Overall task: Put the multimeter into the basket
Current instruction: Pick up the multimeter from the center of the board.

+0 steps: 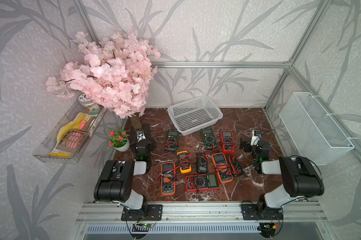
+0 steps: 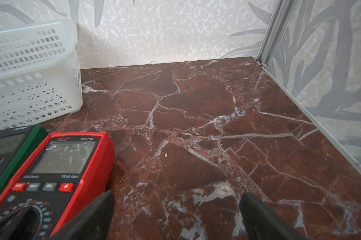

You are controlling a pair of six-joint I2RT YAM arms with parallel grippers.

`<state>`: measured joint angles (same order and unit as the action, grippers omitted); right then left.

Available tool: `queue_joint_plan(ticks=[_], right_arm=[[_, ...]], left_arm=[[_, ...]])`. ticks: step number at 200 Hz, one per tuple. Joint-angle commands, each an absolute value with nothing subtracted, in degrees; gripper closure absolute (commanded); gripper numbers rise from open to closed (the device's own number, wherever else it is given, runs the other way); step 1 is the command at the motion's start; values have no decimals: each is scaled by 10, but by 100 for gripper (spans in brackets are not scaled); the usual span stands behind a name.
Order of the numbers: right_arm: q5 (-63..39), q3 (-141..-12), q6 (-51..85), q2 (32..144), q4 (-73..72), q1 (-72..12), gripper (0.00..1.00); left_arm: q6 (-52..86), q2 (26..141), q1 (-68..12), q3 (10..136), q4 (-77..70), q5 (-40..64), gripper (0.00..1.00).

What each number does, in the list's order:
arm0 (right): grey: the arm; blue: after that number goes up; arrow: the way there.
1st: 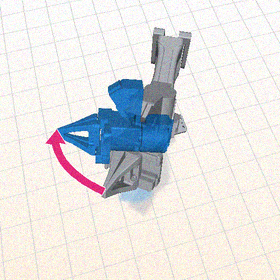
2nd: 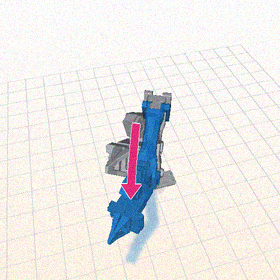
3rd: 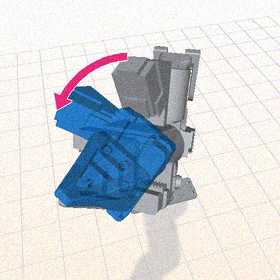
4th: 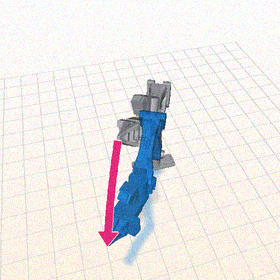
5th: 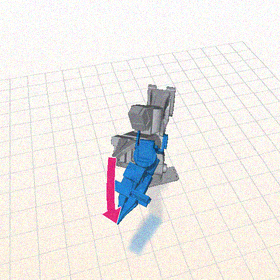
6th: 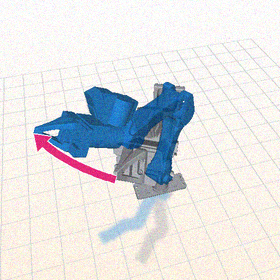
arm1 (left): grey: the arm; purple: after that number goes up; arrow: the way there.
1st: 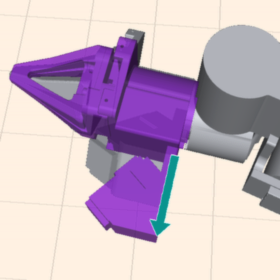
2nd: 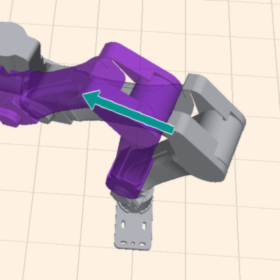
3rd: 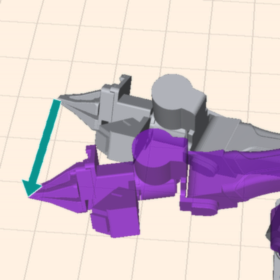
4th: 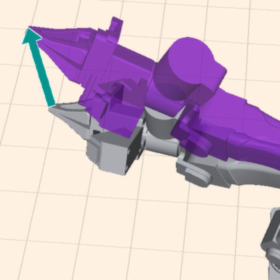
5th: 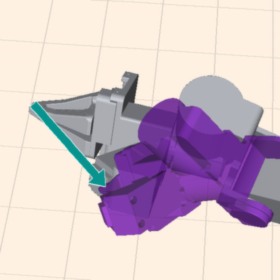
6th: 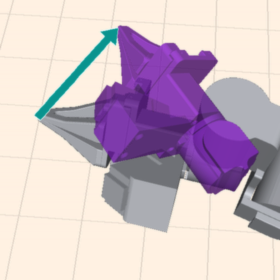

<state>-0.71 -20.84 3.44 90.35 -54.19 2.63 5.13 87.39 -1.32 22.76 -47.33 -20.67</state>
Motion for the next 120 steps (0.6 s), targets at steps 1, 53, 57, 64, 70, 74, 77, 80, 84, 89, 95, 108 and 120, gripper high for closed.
queue_joint_plan(ticks=[1,53,57,64,70,74,77,80,84,89,95,108,120], right_arm=[[-12,-213,33,906,-551,25,1],[-12,-213,33,906,-551,25,1],[-12,-213,33,906,-551,25,1],[-12,-213,33,906,-551,25,1],[-12,-213,33,906,-551,25,1],[-12,-213,33,906,-551,25,1],[-12,-213,33,906,-551,25,1],[-12,-213,33,906,-551,25,1],[-12,-213,33,906,-551,25,1],[-12,-213,33,906,-551,25,1],[-12,-213,33,906,-551,25,1],[-13,-213,33,906,-551,25,1],[-13,-213,33,906,-551,25,1]], left_arm=[[54,874,-13,230,-479,-203,0],[54,874,-13,230,-478,-203,0],[54,874,-13,231,-478,-203,0],[54,874,-13,230,-478,-203,0],[54,874,-13,230,-478,-203,0],[54,874,-13,230,-479,-203,0],[54,874,-13,230,-478,-203,0],[54,874,-13,230,-478,-203,0],[54,874,-13,231,-477,-204,0],[54,874,-13,231,-478,-203,0],[54,874,-13,230,-479,-203,0],[57,873,-10,233,-470,-197,0],[56,874,-8,230,-477,-192,0]])
